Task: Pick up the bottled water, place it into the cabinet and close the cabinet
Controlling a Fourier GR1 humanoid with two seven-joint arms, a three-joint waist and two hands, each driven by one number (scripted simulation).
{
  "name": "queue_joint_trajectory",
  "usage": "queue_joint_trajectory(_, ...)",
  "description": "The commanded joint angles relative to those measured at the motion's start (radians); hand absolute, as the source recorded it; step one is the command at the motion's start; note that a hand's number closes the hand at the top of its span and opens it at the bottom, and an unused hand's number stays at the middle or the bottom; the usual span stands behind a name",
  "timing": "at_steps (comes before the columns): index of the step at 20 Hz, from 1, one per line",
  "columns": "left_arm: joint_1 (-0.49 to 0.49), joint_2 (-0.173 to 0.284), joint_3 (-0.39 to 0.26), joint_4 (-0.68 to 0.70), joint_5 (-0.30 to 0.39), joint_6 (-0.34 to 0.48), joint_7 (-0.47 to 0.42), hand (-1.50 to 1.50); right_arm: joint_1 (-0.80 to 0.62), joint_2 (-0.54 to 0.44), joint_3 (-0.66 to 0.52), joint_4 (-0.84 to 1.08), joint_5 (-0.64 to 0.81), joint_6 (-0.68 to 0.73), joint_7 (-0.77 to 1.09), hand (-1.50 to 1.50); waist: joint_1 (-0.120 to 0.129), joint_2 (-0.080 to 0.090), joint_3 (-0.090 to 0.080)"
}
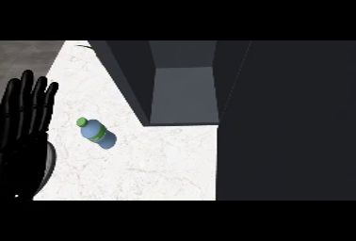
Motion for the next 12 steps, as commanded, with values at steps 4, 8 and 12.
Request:
queue_joint_trajectory(4,-0.099,0.155,0.151,0.142,0.337,-0.284,-0.057,-1.5,0.076,0.018,0.003,-0.089,-0.029,0.004,0.002,-1.5,-0.012,0.039,-0.025)
queue_joint_trajectory(8,-0.097,0.171,0.122,0.268,0.53,-0.4,0.078,-1.5,0.124,0.024,0.143,-0.105,-0.143,0.122,0.071,-1.5,-0.018,0.042,-0.025)
queue_joint_trajectory(12,-0.075,0.316,0.281,0.365,0.747,-0.571,0.093,-1.5,0.262,0.0,0.186,-0.251,-0.167,0.148,0.122,-1.5,-0.005,0.032,-0.025)
